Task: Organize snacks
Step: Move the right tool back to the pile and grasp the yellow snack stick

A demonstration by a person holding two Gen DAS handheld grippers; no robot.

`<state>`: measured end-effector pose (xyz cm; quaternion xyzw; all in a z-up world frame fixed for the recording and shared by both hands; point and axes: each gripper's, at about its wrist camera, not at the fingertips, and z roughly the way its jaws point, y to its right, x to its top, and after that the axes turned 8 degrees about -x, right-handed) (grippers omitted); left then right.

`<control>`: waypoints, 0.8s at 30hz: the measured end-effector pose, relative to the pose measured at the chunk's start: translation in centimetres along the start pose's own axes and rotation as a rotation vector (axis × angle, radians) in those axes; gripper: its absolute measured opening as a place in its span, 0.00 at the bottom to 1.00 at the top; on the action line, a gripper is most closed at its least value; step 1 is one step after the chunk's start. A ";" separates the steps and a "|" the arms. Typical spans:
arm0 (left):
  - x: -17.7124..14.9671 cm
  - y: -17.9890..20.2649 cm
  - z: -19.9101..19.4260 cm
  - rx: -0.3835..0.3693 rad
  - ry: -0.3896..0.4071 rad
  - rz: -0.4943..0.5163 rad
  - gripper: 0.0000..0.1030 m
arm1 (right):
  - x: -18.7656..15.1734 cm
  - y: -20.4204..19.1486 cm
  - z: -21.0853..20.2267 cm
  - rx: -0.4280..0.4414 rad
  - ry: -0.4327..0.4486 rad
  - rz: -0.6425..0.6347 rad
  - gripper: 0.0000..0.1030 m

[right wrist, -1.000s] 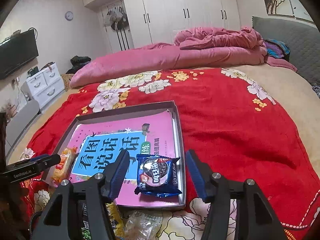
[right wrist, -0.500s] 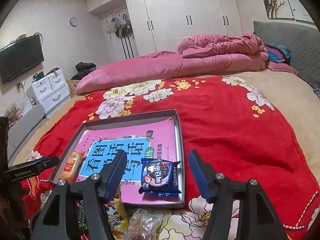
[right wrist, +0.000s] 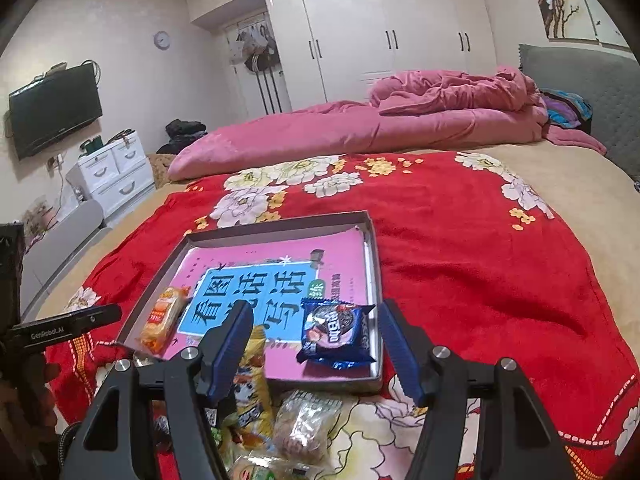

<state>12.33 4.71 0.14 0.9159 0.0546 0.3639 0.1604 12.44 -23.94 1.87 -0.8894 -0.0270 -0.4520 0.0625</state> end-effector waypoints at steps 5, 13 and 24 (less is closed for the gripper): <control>-0.7 0.7 -0.1 0.001 -0.015 0.020 0.65 | -0.5 -0.6 -0.2 0.022 -0.018 -0.016 0.63; -2.2 2.5 0.1 -0.016 -0.057 0.080 0.65 | -1.4 -2.0 0.0 0.060 -0.062 -0.058 0.63; -4.3 3.9 1.2 -0.037 -0.142 0.154 0.65 | -3.1 -3.9 1.0 0.095 -0.149 -0.119 0.63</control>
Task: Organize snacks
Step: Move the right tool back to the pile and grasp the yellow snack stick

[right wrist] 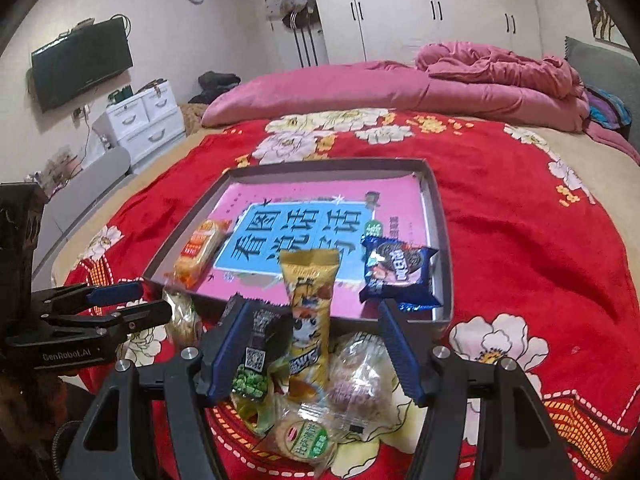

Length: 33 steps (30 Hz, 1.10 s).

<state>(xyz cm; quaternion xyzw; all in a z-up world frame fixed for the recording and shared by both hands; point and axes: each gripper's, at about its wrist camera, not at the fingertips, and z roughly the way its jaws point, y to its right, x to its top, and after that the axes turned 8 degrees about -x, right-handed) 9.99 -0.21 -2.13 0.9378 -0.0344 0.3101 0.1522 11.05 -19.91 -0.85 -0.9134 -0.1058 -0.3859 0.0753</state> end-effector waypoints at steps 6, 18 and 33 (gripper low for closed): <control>-0.2 0.1 0.8 -0.014 -0.031 -0.002 0.65 | -0.2 -0.2 0.7 -0.002 -0.026 -0.002 0.63; -0.3 0.3 2.4 -0.021 -0.076 0.004 0.66 | -0.1 -0.6 2.3 0.028 -0.062 -0.007 0.38; 0.0 -0.2 3.4 -0.051 -0.082 -0.031 0.68 | 0.4 -0.6 3.1 0.033 -0.056 0.019 0.18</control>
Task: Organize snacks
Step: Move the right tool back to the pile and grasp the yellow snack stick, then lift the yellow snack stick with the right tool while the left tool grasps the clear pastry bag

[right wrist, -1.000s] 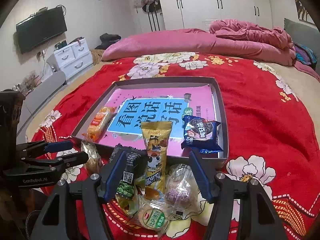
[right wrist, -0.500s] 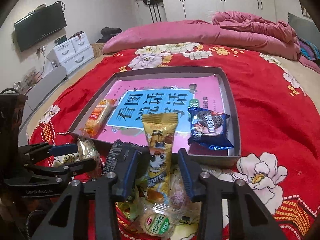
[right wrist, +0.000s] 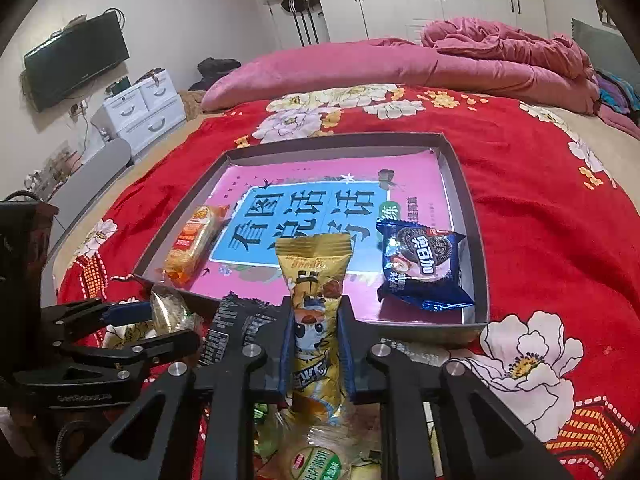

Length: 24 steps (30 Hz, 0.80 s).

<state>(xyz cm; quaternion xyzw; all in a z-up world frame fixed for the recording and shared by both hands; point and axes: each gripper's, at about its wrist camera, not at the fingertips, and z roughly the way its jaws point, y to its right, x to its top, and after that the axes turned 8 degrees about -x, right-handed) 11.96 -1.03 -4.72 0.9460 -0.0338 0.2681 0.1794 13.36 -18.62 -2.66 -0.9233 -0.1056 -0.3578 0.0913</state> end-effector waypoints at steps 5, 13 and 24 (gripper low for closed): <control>0.1 -1.2 -0.1 -0.076 0.009 -0.066 0.68 | 0.3 0.1 -1.2 0.026 0.043 0.009 0.17; 0.1 -1.1 0.0 -0.078 0.004 -0.054 0.60 | 0.6 0.3 -2.6 0.052 0.091 0.036 0.17; -0.1 -0.5 -1.0 -0.078 0.025 -0.036 0.54 | 1.0 1.3 -3.6 0.068 0.140 0.086 0.17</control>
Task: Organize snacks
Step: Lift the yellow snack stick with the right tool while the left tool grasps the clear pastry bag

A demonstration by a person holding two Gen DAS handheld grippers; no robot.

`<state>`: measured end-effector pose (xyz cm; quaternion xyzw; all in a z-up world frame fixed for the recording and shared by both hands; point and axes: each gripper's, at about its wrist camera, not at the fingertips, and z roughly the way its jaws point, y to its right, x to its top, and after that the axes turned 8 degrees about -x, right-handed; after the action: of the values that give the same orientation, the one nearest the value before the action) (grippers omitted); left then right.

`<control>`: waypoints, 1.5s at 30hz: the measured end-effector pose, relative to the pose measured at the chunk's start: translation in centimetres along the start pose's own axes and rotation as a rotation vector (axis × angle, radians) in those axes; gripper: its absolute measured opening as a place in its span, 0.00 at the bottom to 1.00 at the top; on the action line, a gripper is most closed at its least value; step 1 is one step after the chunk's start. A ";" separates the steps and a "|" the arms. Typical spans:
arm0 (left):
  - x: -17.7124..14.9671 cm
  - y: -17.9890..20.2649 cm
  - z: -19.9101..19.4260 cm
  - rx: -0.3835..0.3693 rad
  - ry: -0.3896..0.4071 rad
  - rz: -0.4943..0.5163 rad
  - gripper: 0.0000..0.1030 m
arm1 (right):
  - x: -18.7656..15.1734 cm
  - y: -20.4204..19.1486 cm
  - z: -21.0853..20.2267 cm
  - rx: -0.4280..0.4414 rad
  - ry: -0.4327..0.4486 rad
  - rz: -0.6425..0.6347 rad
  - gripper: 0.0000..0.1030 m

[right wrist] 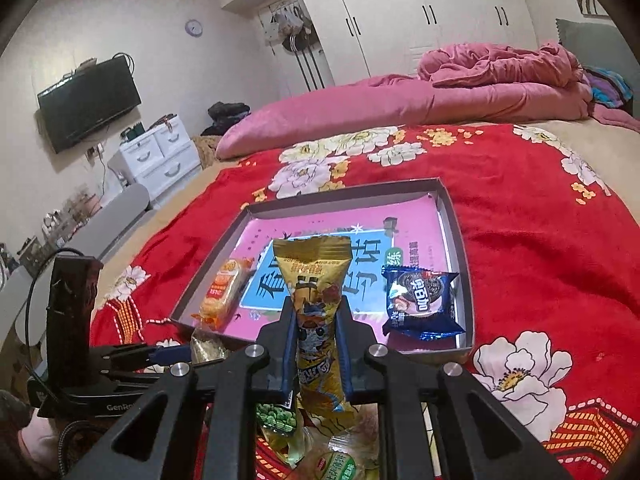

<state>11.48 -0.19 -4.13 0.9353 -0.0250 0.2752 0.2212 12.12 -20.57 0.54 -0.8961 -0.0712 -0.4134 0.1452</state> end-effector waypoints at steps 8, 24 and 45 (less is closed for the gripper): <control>0.4 0.7 -3.0 -0.026 0.118 0.015 0.53 | 0.4 0.4 -0.8 0.014 0.040 0.032 0.17; 2.6 -0.3 -4.6 0.012 0.244 -0.018 0.53 | 2.2 1.5 -1.3 0.002 0.119 0.105 0.17; 4.9 0.0 -0.2 0.029 0.202 -0.016 0.53 | 3.7 2.1 0.8 -0.032 0.123 0.136 0.17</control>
<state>15.56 0.25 -1.38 0.9060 0.0089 0.3667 0.2113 15.64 -22.26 2.45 -0.8739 0.0054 -0.4580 0.1626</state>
